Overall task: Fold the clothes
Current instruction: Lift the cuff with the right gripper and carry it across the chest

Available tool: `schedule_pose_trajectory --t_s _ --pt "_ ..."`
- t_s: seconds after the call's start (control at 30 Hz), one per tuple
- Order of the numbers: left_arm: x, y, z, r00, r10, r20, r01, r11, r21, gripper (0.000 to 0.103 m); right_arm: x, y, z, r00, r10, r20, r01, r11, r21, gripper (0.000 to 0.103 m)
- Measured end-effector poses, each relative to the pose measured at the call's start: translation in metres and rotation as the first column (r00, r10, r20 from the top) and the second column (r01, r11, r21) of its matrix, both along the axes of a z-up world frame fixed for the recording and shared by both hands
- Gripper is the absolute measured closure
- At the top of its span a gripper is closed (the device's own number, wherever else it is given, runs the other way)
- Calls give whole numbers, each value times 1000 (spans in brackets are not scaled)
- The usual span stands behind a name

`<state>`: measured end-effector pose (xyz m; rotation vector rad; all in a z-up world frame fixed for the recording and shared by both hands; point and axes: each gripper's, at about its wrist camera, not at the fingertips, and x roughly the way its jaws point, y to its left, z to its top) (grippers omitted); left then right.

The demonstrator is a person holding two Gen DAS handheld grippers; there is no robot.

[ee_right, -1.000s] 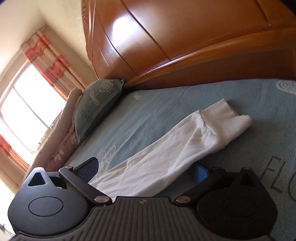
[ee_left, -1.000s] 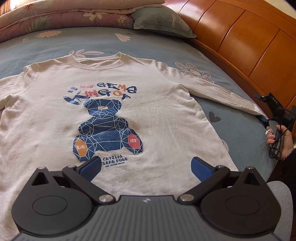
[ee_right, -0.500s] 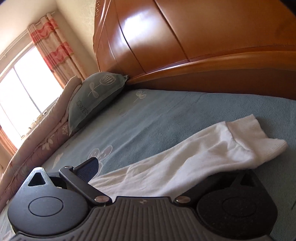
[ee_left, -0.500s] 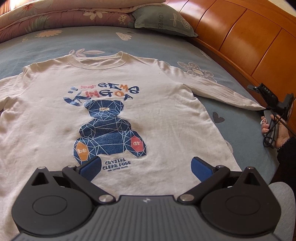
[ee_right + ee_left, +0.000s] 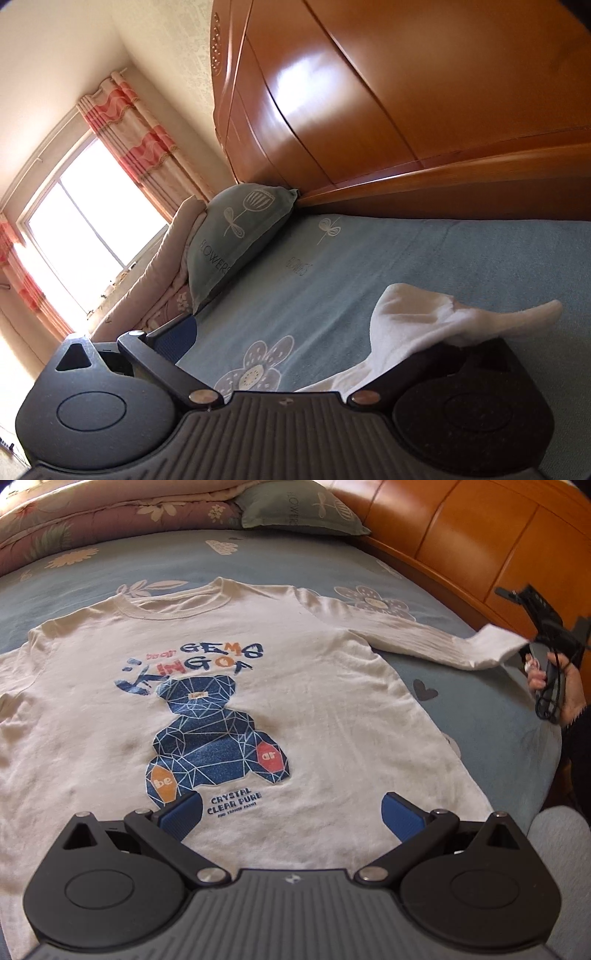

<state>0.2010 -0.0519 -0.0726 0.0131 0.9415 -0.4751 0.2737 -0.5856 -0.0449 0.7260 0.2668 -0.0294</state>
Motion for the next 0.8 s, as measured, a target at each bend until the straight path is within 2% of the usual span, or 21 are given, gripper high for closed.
schedule_pose_trajectory --t_s 0.2,0.33,0.5,0.6,0.8 --pt "-10 3 3 991 -129 -30 131 990 44 1 15 39 25 997 69 -21 -70 996 -51 0" --pt "-19 14 7 984 -176 -26 177 980 91 1 29 68 42 993 113 -29 -115 990 -83 0" --pt "-30 32 11 972 -234 -35 236 966 104 1 43 108 61 987 155 -34 -157 982 -102 0" --pt "-36 43 12 959 -279 -49 283 951 120 1 52 133 70 982 183 -45 -187 975 -120 0" --pt "-46 62 17 920 -385 -71 392 903 176 1 68 183 81 971 230 -70 -238 957 -164 0"
